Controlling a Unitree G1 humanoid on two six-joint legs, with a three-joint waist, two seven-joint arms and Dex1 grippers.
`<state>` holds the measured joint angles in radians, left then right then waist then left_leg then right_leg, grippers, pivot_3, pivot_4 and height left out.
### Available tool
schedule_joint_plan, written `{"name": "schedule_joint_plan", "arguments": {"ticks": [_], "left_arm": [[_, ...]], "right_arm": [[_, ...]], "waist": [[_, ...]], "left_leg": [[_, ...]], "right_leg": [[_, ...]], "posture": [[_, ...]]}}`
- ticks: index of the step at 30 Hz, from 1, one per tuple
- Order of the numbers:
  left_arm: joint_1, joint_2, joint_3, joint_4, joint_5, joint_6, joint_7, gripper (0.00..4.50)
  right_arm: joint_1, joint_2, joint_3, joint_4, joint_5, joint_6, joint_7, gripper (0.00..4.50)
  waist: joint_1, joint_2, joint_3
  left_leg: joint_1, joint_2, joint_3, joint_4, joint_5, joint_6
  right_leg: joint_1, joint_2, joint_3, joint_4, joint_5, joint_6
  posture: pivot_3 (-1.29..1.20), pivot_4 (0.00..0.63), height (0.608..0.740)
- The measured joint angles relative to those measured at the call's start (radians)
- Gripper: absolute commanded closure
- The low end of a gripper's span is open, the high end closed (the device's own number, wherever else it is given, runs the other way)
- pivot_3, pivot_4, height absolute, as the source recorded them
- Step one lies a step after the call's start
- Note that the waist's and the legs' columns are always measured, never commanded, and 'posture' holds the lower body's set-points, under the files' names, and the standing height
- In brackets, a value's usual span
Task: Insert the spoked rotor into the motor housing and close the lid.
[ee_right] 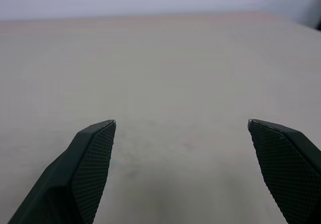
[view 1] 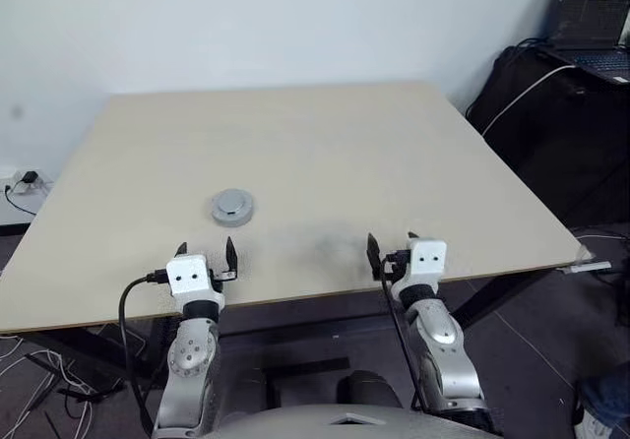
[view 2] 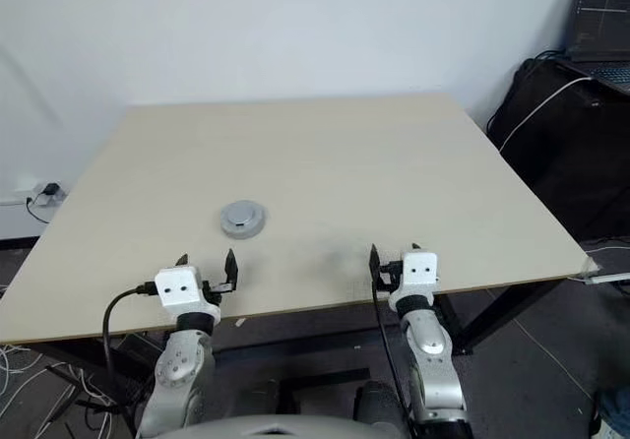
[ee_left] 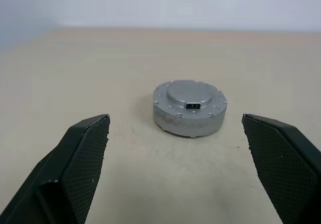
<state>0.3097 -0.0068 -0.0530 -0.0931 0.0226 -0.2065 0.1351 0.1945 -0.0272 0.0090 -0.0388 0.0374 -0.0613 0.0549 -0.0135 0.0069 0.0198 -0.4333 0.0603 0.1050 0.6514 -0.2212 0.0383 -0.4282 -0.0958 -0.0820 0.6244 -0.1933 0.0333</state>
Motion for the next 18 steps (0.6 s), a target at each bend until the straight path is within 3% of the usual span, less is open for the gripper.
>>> {"name": "schedule_joint_plan", "arguments": {"ticks": [18], "left_arm": [[0.019, -0.011, -0.014, 0.051, 0.044, -0.105, -0.043, 0.03]], "right_arm": [[-0.014, -0.008, 0.025, 0.040, -0.045, -0.069, 0.014, 0.00]], "waist": [[0.000, 0.001, 0.001]], "left_leg": [[0.001, 0.001, -0.001, 0.000, 0.000, 0.000]], "right_leg": [[0.000, -0.002, -0.003, 0.000, 0.000, 0.000]], "posture": [[0.00, 0.000, 0.740]]}}
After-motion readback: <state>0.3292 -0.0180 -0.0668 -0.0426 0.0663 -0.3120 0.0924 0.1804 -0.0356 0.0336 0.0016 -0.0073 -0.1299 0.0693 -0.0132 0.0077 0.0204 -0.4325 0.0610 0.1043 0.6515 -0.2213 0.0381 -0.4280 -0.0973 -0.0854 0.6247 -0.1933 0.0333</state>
